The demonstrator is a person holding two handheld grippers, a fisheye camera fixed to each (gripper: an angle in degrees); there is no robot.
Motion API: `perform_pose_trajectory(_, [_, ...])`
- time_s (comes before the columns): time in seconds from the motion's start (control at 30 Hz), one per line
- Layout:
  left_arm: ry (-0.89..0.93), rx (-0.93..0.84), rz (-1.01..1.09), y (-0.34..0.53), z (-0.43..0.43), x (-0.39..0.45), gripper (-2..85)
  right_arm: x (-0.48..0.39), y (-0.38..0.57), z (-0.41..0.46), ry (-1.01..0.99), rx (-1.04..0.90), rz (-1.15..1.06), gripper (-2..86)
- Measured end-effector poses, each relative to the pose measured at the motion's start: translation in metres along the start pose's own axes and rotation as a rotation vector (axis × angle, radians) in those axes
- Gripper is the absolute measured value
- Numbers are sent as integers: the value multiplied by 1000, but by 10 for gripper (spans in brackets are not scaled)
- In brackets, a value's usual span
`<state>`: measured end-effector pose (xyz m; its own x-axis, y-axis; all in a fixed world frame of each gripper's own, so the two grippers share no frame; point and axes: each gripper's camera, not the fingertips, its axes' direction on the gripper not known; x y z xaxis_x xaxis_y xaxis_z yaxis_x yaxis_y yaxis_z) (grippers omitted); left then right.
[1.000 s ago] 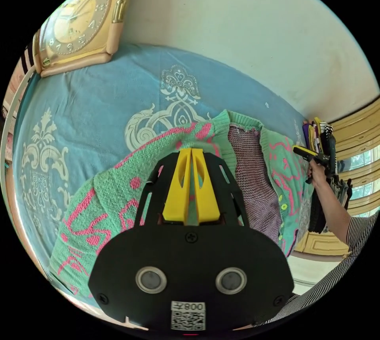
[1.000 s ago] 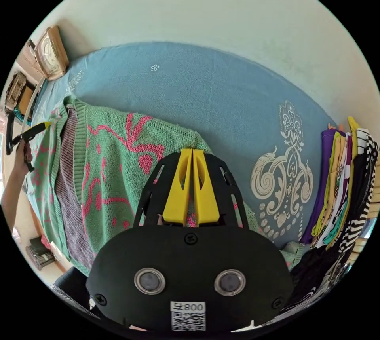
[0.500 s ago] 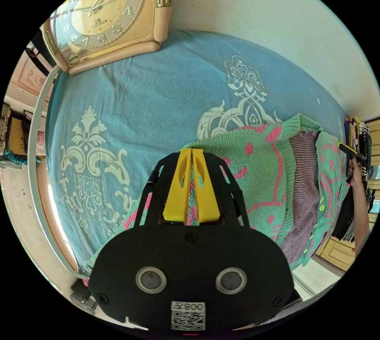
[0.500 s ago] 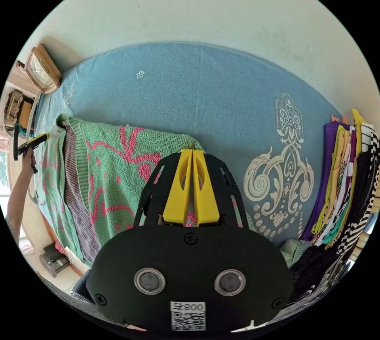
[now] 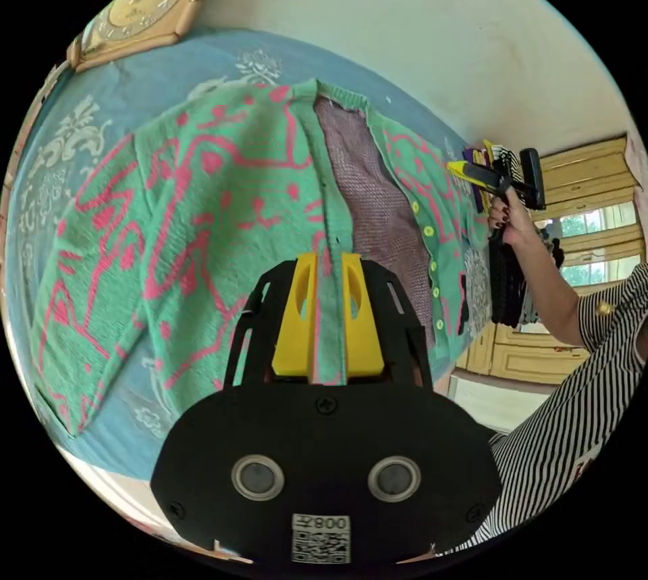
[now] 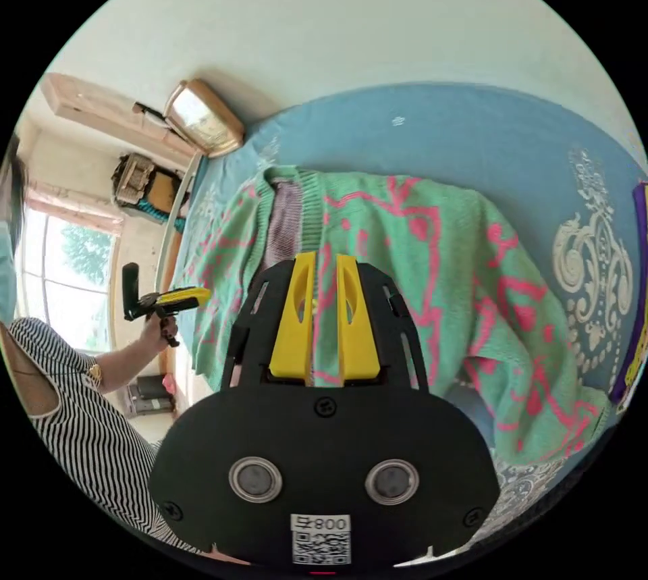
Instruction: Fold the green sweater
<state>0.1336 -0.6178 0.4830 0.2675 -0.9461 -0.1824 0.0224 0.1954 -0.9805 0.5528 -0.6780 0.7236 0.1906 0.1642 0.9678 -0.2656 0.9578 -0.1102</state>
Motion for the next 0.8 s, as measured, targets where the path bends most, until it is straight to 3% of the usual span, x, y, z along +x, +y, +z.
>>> perform_pose_trajectory(0.17, [109, -132, -18, 45, 54, 23, 61, -35, -31, 94, -134, -207, -121, 64])
perform_pose_trajectory(0.27, [37, -188, 12, 62, 71, 26, 61, -30, -44, 138, -229, -326, -112, 64])
perform_pose_trajectory(0.43, [-81, -256, 35, 74, 95, 20, 31, 3, -41, 155, -206, -366, -30, 61])
perform_pose_trajectory(0.8, [228, -157, -104, 94, 86, -15, 5, 42, -49, 139, -350, -368, -80, 4])
